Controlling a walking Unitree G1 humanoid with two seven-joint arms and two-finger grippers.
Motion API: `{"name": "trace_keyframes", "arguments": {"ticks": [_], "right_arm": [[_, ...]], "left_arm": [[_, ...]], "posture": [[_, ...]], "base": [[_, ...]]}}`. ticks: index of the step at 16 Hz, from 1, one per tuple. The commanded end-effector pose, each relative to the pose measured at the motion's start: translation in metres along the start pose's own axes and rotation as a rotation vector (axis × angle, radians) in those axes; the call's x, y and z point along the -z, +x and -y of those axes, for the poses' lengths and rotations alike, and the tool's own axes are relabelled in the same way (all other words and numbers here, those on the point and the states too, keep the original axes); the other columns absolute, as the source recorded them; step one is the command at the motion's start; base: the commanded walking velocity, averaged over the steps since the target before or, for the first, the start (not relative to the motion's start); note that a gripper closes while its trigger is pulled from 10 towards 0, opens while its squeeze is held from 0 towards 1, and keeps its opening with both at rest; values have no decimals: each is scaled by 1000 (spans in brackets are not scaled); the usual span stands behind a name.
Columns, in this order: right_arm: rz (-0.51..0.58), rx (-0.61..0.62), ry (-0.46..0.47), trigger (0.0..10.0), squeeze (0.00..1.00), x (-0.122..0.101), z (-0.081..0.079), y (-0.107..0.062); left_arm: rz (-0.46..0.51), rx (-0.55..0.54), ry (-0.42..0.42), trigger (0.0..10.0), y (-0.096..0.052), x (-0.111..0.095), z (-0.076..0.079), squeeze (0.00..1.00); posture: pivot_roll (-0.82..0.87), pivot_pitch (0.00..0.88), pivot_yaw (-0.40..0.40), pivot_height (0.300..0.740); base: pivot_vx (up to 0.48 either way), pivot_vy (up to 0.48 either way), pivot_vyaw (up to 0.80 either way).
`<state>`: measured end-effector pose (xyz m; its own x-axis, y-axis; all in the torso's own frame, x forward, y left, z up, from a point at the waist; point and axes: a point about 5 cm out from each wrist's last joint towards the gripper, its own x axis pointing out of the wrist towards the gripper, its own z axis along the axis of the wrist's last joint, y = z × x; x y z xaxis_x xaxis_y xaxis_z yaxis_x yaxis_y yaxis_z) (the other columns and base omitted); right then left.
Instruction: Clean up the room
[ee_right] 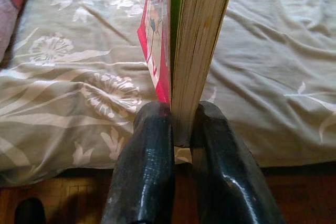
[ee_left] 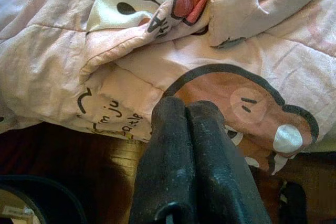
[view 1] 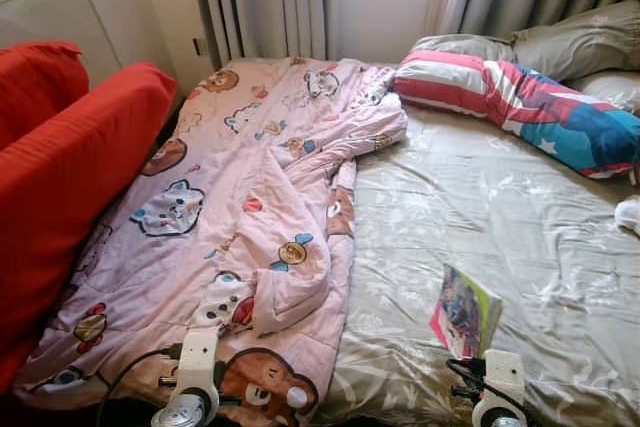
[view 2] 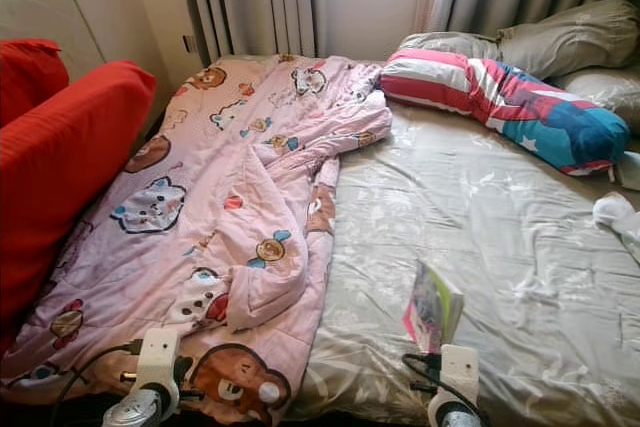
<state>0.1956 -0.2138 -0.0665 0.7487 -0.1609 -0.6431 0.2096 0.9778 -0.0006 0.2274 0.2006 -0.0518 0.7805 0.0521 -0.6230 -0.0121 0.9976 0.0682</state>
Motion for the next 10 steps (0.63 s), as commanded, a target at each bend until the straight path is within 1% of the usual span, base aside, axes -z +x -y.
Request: {"name": "trace_keyframes", "arguments": {"ticks": [1, 2, 4, 5, 7, 10], "right_arm": [[23, 3, 32, 10000, 0, -6, -3, 2], [15, 8, 48, 10000, 0, -4, -2, 2], [2, 7, 61, 10000, 0, 0, -3, 0], [7, 9, 58, 10000, 0, 0, -4, 0], [14, 6, 45, 10000, 0, -1, -4, 0], [19, 0, 54, 10000, 0, -3, -6, 1]], "left_arm": [[-39, -10, 30, 10000, -2, 7, -3, 0], [-39, -14, 36, 10000, -2, 7, -4, 0], [-39, -15, 29, 10000, -2, 7, -4, 0], [-38, -15, 26, 10000, -2, 7, -3, 0], [-38, -10, 19, 10000, -2, 7, -1, 0], [-29, -5, 18, 10000, -2, 6, 0, 0]], "posture": [[18, 20, -3, 740], [18, 23, -3, 740], [21, 28, -5, 740], [22, 33, -5, 740], [24, 39, -5, 740], [23, 43, -3, 740]], "base": [[0, 0, 0], [0, -274, 0], [0, -480, -756], [0, -480, -469], [0, -480, 0], [0, -480, 0]]}}
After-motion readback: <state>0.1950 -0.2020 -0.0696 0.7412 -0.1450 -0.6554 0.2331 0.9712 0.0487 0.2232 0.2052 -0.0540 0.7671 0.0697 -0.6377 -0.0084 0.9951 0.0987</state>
